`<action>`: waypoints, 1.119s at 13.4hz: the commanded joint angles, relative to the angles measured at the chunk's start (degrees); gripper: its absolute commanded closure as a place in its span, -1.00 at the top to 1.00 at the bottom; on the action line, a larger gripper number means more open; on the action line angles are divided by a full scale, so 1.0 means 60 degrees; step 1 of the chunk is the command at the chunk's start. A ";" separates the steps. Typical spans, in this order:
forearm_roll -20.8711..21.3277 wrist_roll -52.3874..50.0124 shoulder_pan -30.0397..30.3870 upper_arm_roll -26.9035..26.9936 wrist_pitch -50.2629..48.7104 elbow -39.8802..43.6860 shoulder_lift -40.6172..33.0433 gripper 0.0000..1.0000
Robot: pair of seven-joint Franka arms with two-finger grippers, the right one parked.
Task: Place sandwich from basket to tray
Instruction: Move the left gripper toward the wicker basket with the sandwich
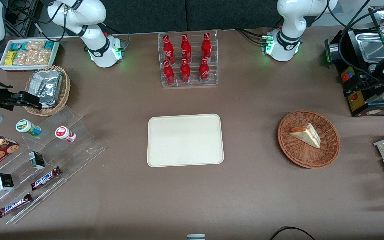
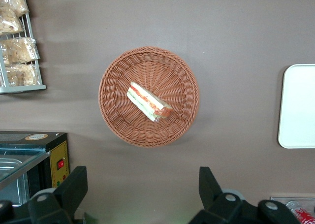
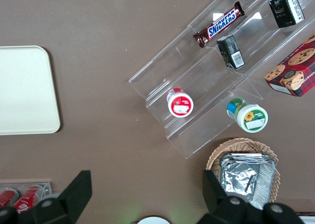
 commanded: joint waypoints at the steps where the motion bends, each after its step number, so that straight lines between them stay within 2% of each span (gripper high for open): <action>1: -0.0075 -0.0048 -0.0013 -0.0002 -0.0253 0.0320 0.0118 1.00; 7: -0.0090 -0.0324 0.0002 0.0012 -0.0268 0.0248 0.0176 1.00; 11: -0.0046 -0.4069 0.0031 0.0056 -0.0254 0.0071 0.0965 1.00; 13: -0.0060 -0.4557 0.0002 0.0042 0.0111 -0.0235 0.1346 1.00; 15: -0.0075 -0.5623 0.0002 0.0042 0.1350 -0.1314 0.1378 1.00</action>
